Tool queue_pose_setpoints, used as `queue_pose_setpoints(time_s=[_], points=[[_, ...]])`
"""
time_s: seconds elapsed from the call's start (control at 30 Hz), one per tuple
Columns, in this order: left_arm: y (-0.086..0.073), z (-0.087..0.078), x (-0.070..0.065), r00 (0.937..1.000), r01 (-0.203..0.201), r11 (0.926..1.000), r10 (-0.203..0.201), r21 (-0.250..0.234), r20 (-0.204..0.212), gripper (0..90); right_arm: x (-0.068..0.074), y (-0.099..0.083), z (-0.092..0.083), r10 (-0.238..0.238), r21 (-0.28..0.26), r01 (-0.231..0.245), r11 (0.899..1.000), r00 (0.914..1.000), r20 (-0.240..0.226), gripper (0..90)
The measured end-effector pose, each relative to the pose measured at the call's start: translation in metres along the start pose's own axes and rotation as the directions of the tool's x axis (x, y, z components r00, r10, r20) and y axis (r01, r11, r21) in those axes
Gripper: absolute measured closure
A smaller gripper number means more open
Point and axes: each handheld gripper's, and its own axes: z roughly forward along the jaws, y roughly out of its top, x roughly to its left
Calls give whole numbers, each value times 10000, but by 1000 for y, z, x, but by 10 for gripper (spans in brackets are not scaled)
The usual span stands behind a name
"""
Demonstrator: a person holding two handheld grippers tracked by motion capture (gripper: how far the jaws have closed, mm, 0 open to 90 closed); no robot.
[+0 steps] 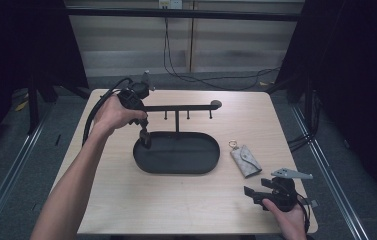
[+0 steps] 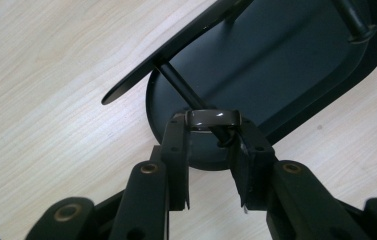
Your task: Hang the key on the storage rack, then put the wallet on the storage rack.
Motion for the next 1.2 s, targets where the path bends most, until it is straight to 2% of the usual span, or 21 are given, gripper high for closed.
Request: queue_pose_setpoints(time_s=[0.07,0.17,0.3,0.4,0.57,0.67,0.8,0.93,1.03,1.13,1.2], points=[[1,0,0,10000,2,10000,-2,19,-26,707,0,0,1,-35,27,35,10000,10000,-36,202],[1,2,0,9997,224,9994,-227,-267,-115,707,0,0,1,-47,45,47,10000,10000,-52,201],[1,3,2,9992,409,9982,-409,-429,16,697,1,1,2,-8,87,9,10000,10000,-65,201],[-1,3,3,9991,432,9982,-433,-409,-9,624,0,2,3,23,142,-20,9999,9999,-162,201],[-4,-2,4,9977,654,9936,-635,-920,239,449,0,2,3,-10,182,13,9998,9999,-168,201],[-9,-5,3,9967,715,9876,-653,-1395,487,375,-1,2,2,58,142,-56,9999,9999,-136,201],[-17,-6,5,9972,602,9814,-510,-1821,550,311,0,1,2,-5,106,6,9999,10000,-89,200],[-29,-9,8,9966,692,9692,-564,-2363,604,259,0,1,2,-17,93,17,10000,10000,-75,201],[-38,-11,10,9965,714,9633,-574,-2586,616,233,0,1,2,-27,92,27,10000,10000,-61,200],[-45,-11,12,9960,679,9610,-499,-2681,736,221,0,2,2,-20,110,21,9999,10000,-35,200],[-51,-11,13,9957,542,9560,-299,-2882,879,193,0,2,1,-34,103,34,9999,10000,-24,201]])
